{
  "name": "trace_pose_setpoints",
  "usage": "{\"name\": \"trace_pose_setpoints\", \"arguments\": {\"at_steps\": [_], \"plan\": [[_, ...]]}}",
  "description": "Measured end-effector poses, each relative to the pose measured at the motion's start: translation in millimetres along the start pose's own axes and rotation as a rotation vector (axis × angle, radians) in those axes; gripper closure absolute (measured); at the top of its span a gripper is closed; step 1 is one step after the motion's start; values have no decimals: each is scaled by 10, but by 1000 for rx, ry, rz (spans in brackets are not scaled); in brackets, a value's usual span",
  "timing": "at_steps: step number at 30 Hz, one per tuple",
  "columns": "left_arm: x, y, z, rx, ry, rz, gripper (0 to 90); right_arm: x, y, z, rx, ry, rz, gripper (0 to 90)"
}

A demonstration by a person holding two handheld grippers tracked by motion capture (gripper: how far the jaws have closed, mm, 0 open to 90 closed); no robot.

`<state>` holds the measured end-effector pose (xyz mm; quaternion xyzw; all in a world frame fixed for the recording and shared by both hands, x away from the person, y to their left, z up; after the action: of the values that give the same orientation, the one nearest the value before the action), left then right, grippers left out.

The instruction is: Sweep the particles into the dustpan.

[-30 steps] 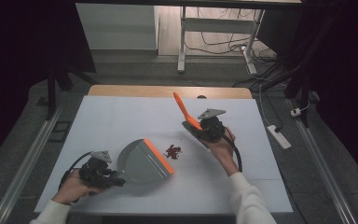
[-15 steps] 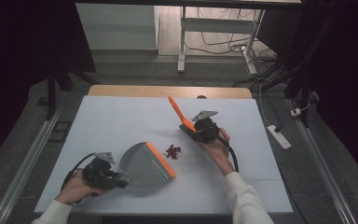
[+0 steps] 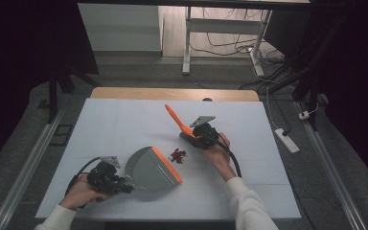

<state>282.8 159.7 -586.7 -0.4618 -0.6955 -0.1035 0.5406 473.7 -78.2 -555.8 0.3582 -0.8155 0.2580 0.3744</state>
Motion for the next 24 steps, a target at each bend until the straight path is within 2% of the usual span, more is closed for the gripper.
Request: {"name": "trace_pose_setpoints", "arguments": {"at_steps": [9, 18, 20, 24], "plan": [[-6, 5, -4, 0, 3, 2, 613, -6, 93, -18, 32, 12, -9, 700], [-14, 5, -9, 0, 4, 4, 613, -5, 196, -33, 44, 12, -29, 700], [-14, 6, -9, 0, 4, 4, 613, -5, 229, -40, 61, 13, -29, 700], [-13, 9, -8, -1, 5, 5, 613, -1, 336, -64, 56, 4, -79, 700]]}}
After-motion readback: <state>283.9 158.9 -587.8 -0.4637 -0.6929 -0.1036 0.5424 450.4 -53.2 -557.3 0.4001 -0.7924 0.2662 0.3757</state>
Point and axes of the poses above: each handheld gripper's, and its own axes: x roughly backward along the jaws, z roughly out of its underside, y roughly to its left, the point moved 9 cm from there along -x, roughly forward along the jaws, and after that the axes turned 7 degrees about y, right-handed, at the moved point
